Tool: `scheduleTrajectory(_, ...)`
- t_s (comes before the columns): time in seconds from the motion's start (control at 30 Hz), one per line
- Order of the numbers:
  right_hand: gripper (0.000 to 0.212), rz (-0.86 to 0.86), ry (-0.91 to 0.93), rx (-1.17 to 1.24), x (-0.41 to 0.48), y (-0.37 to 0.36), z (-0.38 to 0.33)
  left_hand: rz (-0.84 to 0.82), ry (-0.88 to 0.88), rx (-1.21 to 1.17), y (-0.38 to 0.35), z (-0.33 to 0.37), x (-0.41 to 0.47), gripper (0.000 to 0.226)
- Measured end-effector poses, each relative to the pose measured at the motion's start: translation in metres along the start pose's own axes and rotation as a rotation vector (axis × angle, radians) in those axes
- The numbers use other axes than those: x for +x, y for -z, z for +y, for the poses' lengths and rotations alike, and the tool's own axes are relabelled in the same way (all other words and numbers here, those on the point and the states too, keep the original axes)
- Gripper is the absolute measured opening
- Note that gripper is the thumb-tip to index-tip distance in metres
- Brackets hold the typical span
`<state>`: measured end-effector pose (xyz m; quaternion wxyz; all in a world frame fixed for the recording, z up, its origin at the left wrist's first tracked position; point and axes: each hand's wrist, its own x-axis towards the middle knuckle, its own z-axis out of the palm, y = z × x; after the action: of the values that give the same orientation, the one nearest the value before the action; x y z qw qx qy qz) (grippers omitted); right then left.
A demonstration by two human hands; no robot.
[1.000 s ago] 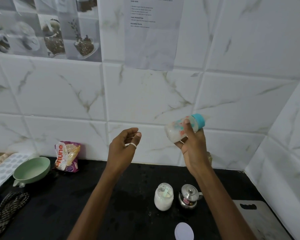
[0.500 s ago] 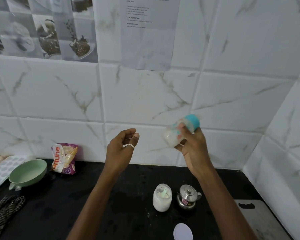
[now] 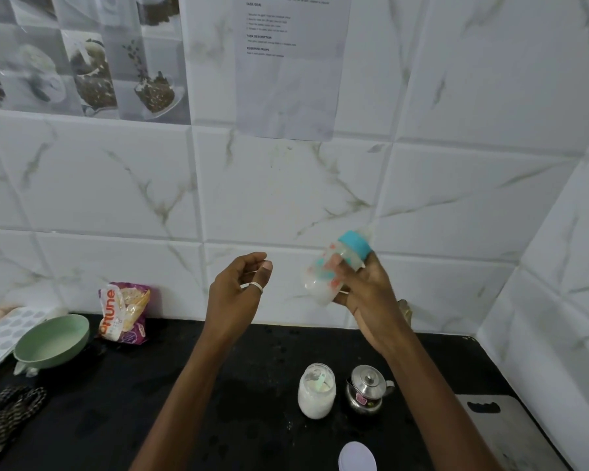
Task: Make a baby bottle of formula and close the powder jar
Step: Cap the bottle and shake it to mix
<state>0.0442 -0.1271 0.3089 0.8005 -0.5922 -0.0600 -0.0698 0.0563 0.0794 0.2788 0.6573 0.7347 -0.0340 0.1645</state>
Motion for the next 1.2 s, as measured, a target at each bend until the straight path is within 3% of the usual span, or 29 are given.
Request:
scheduleTrajectory(0.1, 0.063, 0.125, 0.051, 0.178, 0.005, 0.002, -0.003, -0.004, 0.007, 0.004, 0.000, 0.000, -0.002, 0.015)
scheduleTrajectory(0.23, 0.066, -0.001, -0.012, -0.076, 0.002, 0.001, 0.002, 0.005, 0.005, 0.018, -0.001, 0.000, 0.000, 0.016)
scheduleTrajectory(0.37, 0.065, 0.148, 0.046, 0.154, 0.005, 0.005, -0.001, -0.007, 0.006, 0.019, -0.003, 0.001, -0.001, 0.018)
scheduleTrajectory(0.5, 0.060, 0.009, -0.023, -0.091, 0.002, 0.004, 0.005, 0.001, -0.005, 0.032, -0.004, 0.002, 0.000, 0.016)
scheduleTrajectory(0.63, 0.062, 0.159, 0.025, 0.155, 0.006, 0.004, 0.005, -0.011, -0.002, 0.027, -0.006, 0.003, -0.002, 0.014)
scheduleTrajectory(0.77, 0.068, 0.008, -0.047, -0.076, 0.001, 0.002, 0.007, 0.004, -0.004, 0.029, -0.005, 0.003, -0.001, 0.015)
scheduleTrajectory(0.9, 0.056, 0.148, 0.005, 0.148, 0.003, 0.002, 0.006, -0.006, 0.003, 0.032, -0.004, 0.003, -0.004, 0.018)
scheduleTrajectory(1.03, 0.059, 0.014, -0.063, -0.080, -0.003, 0.001, 0.008, 0.001, 0.000, 0.023, -0.002, 0.002, -0.004, 0.019)
scheduleTrajectory(1.2, 0.062, 0.171, 0.005, 0.164, 0.001, 0.002, 0.002, -0.008, 0.007, 0.025, -0.001, 0.002, -0.005, 0.017)
